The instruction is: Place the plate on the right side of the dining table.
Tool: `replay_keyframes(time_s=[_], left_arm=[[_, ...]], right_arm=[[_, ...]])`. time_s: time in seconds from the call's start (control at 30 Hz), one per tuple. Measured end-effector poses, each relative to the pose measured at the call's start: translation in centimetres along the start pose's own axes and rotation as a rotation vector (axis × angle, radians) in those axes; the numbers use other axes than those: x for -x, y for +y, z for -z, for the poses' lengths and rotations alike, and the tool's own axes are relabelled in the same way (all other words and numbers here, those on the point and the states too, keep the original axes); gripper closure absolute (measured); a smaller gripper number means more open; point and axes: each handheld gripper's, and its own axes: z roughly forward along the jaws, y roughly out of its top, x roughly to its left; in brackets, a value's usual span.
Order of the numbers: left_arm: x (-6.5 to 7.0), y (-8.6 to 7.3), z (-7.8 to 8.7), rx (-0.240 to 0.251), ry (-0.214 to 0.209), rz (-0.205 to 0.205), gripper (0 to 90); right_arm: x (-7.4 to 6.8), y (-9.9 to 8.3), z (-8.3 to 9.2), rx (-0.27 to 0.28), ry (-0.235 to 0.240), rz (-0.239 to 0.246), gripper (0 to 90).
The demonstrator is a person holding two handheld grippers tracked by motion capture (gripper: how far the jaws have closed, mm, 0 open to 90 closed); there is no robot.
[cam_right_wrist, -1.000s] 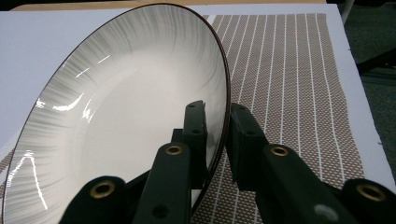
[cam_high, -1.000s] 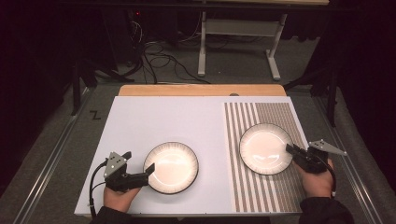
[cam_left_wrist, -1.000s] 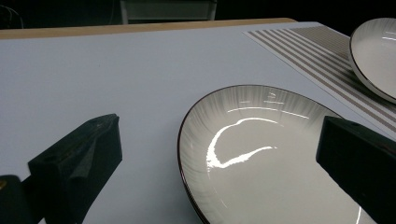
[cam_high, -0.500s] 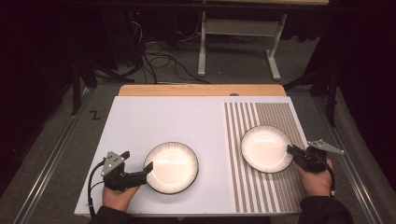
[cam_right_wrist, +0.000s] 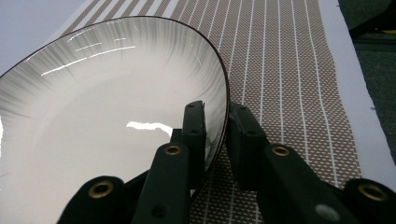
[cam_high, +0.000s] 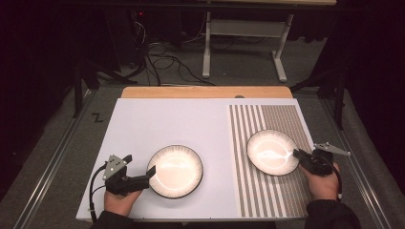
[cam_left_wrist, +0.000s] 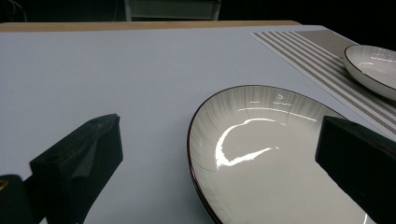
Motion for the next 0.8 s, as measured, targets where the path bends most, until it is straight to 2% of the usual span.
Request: replay_keyframes(time_s=[0.27,0.5,0.63,0.8], left_arm=[[0.0,0.0,0.2,0.007,-0.011,-0.002,1.8],[0.2,0.0,0.2,0.015,-0.016,-0.013,1.8],[0.2,0.0,0.2,0.013,-0.013,-0.014,1.8],[0.2,0.1,0.3,0.014,-0.012,-0.016,1.9]], right_arm=[[0.0,0.0,-0.1,-0.01,-0.005,-0.012,79.1],[-0.1,0.0,0.0,-0.012,-0.012,0.0,77.4],[-0.2,0.2,0.4,0.023,-0.01,0.013,68.3],[-0.5,0.4,1.0,0.064,-0.006,0.031,48.7]])
